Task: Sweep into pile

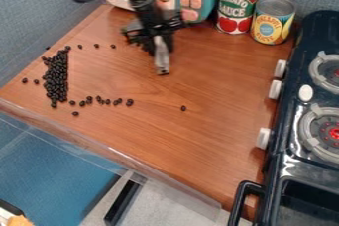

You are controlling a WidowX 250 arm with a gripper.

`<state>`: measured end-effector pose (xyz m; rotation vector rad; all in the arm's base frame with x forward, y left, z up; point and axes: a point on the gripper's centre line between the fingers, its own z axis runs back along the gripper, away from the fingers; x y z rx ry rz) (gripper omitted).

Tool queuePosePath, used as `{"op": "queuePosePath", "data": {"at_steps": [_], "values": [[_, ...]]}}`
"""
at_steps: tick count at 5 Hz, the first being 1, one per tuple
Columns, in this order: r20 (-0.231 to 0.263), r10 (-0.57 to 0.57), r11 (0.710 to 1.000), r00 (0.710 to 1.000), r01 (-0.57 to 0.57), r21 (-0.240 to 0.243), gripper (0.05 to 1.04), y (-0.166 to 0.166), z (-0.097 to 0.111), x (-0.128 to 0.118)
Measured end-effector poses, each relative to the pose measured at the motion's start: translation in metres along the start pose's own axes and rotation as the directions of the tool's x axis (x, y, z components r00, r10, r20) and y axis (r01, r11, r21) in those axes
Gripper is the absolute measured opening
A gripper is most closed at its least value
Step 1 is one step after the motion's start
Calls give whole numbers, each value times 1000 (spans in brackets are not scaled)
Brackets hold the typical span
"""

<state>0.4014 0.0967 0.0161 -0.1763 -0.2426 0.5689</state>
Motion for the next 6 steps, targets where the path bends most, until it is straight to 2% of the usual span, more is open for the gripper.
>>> {"op": "queuePosePath", "data": {"at_steps": [4,6], "values": [[27,177,984,984,-177,5,376,105,30,0],[36,199,980,979,-199,9,376,120,33,-4]]}}
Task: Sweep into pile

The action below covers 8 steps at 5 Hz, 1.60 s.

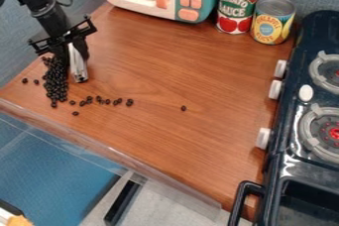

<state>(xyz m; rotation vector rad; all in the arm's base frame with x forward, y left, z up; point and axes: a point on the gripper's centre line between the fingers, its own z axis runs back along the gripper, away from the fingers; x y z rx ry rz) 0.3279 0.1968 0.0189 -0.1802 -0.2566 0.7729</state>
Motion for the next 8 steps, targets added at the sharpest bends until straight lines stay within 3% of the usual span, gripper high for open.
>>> {"op": "queuePosePath", "data": {"at_steps": [1,3,4,5,6,7,8], "values": [[-19,6,999,1000,-6,-36,377,-10,4,-6],[-19,-73,982,997,69,-175,376,-90,42,-27],[-48,-137,971,989,125,-205,376,-118,36,-53],[-78,-282,941,956,259,-217,376,-150,22,-96],[-64,-375,912,925,356,-203,376,-175,13,-131],[-51,-427,888,903,407,-213,376,-194,9,-152],[-42,-441,886,896,428,-177,376,-186,-7,-150]]}}
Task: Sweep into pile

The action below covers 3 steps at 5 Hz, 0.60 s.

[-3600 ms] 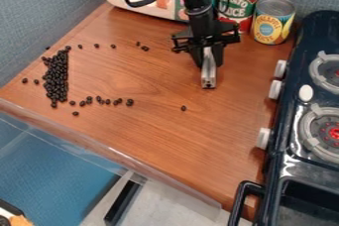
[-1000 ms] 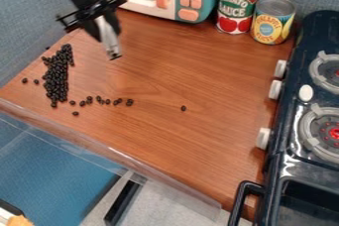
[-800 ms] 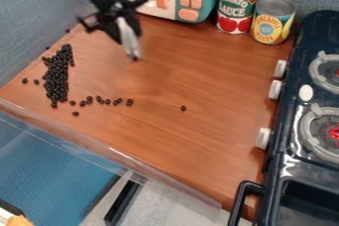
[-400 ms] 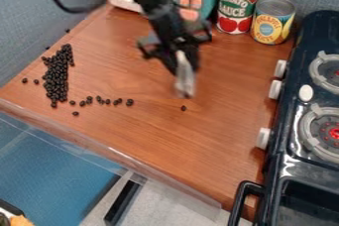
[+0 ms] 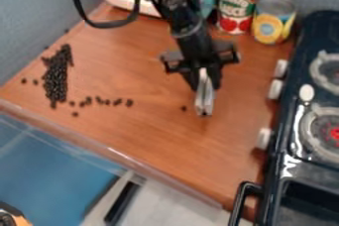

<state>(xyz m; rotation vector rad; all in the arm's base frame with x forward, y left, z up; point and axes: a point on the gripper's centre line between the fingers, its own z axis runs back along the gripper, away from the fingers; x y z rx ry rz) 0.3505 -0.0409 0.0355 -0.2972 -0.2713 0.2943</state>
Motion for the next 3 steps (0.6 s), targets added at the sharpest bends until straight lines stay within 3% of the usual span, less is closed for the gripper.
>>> {"op": "queuePosePath", "data": {"at_steps": [1,3], "values": [[-4,-20,999,1000,20,39,376,19,-11,-8],[52,-77,994,996,72,88,376,49,-9,-14]]}}
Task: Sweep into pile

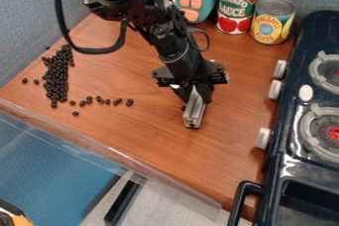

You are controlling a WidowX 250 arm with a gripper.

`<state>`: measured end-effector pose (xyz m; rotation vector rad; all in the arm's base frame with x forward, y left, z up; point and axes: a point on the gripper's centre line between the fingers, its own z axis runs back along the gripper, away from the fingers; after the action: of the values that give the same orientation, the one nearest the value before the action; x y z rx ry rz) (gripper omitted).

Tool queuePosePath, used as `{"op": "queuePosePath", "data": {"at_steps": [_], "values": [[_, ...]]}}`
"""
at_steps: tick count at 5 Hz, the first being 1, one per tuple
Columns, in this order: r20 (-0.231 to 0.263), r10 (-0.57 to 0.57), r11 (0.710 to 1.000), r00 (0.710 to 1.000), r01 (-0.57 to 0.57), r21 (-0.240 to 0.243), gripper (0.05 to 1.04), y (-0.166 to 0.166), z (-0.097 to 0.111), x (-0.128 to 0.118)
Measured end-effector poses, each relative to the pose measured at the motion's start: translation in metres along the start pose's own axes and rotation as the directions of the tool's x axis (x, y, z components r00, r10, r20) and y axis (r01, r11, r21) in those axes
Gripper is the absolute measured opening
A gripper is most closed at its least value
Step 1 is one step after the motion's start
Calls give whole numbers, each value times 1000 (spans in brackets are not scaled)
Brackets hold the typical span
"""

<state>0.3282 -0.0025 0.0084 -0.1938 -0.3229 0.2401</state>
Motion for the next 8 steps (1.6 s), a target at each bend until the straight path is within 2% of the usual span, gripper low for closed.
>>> {"op": "queuePosePath", "data": {"at_steps": [1,3,4,7,8], "values": [[-13,24,999,1000,-24,25,376,42,13,-3],[-20,81,996,996,-81,31,376,98,30,-12],[7,101,994,995,-101,42,376,122,37,-10],[38,89,992,995,-92,91,376,160,43,-3],[58,99,985,993,-106,136,376,183,50,-6]]}}
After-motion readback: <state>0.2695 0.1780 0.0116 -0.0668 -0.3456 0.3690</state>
